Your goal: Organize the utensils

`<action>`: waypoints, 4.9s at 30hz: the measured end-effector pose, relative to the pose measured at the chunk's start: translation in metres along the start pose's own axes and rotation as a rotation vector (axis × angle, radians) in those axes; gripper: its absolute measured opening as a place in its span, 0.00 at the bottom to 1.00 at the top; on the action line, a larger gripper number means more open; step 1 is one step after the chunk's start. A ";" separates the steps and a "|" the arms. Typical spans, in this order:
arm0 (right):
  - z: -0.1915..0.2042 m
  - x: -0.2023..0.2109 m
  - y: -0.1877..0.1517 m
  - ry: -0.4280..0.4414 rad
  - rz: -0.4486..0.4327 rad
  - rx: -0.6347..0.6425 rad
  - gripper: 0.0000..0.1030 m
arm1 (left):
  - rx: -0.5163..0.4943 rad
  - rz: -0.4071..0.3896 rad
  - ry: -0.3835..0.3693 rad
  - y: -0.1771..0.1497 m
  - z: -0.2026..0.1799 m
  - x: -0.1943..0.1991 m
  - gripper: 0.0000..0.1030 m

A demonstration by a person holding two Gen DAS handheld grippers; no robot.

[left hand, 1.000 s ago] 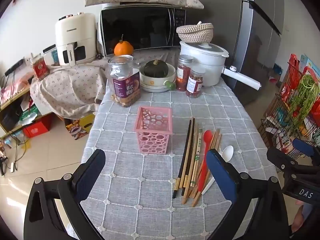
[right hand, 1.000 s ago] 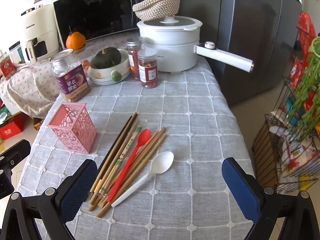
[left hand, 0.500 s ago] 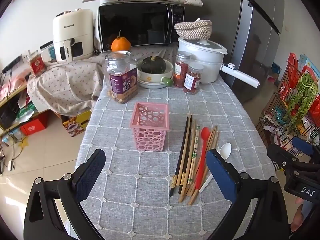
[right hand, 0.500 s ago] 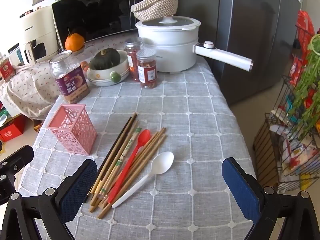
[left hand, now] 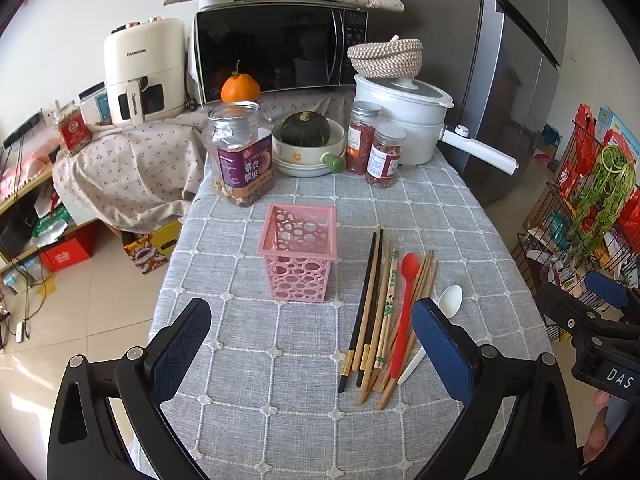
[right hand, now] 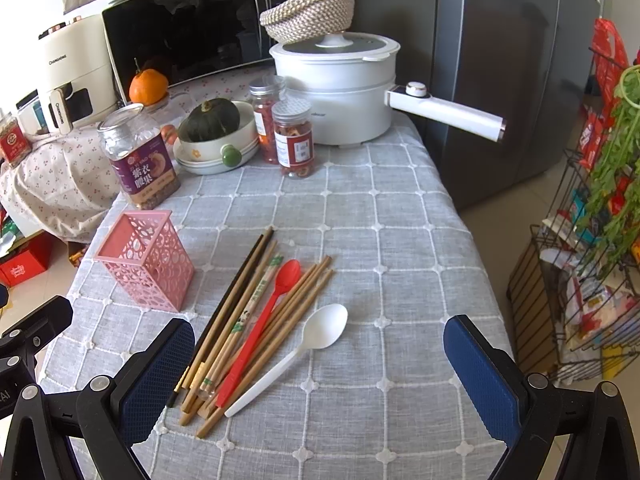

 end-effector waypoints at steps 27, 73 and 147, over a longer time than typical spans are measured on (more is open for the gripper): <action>0.000 0.001 0.003 0.000 -0.006 -0.006 0.99 | -0.005 -0.007 0.002 0.003 0.002 0.003 0.99; -0.012 -0.011 0.008 0.011 0.031 -0.053 0.99 | -0.113 0.011 -0.014 0.009 -0.006 -0.009 0.99; -0.055 -0.204 -0.016 0.219 0.468 -0.372 0.16 | 0.001 -0.024 -0.337 0.058 0.029 -0.063 0.07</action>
Point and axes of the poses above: each gripper's, at about its wrist camera, not at the fingertips, and x roughly against the way its jaws point, z to its left, y to its top, the point moved 4 cm from there along -x, roughly the way its jaws point, and after that the axes turned 8 degrees about -x, right-handed, at the moved point
